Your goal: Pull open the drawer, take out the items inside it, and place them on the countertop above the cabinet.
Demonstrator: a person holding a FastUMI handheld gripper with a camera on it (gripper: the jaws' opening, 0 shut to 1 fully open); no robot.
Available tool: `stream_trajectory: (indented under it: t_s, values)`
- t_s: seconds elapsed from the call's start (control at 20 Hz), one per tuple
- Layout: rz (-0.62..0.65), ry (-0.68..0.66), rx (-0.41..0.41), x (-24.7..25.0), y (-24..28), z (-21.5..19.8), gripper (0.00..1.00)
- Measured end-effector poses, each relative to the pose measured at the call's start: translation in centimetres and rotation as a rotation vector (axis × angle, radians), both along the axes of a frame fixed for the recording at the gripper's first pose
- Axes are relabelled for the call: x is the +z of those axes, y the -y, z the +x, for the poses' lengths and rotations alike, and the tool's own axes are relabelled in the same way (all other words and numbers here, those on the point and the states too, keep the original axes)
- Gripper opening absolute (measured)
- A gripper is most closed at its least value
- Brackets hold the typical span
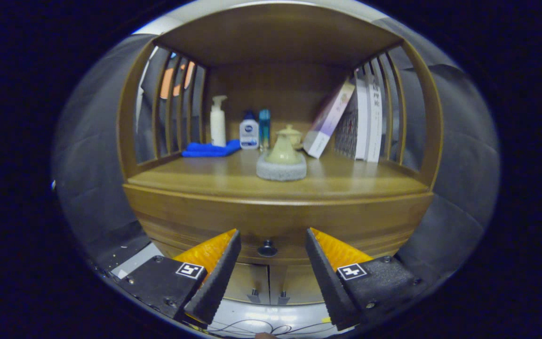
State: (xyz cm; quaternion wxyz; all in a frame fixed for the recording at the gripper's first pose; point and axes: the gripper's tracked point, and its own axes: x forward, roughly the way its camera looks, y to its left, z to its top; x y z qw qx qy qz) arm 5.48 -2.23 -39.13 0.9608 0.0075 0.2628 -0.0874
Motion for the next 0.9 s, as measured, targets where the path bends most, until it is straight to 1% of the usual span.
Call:
stream_trajectory:
  t_s: [0.2,0.35,0.45,0.5,0.6,0.75,0.9]
  values:
    - [0.030,0.089,0.064,8.2,-1.0,-2.8,0.88]
    - [0.052,0.181,0.098,14.8,-0.9,-4.9,0.88]
    - [0.034,0.229,0.116,18.6,-0.3,-6.5,0.88]
    - [0.028,0.251,0.125,20.3,1.3,-6.8,0.89]
    - [0.028,0.298,0.129,23.5,1.8,-8.5,0.91]
    - [0.056,0.364,0.124,27.1,2.5,-10.4,0.96]
    - [0.046,0.408,0.129,29.0,3.4,-11.8,0.96]
